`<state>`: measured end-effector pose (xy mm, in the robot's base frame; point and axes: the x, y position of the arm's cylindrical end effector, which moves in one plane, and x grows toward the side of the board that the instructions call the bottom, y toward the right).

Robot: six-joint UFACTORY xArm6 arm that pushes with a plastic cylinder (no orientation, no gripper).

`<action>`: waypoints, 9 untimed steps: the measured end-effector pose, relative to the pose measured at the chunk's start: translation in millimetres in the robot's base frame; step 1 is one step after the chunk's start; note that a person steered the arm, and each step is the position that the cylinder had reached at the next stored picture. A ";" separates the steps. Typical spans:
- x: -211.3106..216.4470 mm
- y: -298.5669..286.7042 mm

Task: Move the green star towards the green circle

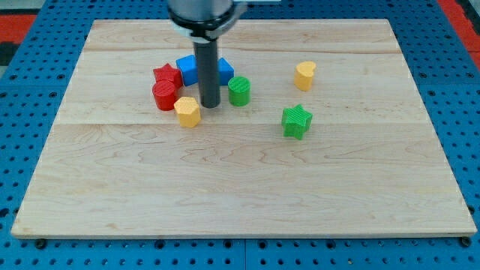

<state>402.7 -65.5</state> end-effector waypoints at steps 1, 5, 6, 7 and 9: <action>-1.7 -17.3; -9.7 44.4; 3.1 45.4; 3.9 57.3; -17.9 57.7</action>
<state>384.8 -7.7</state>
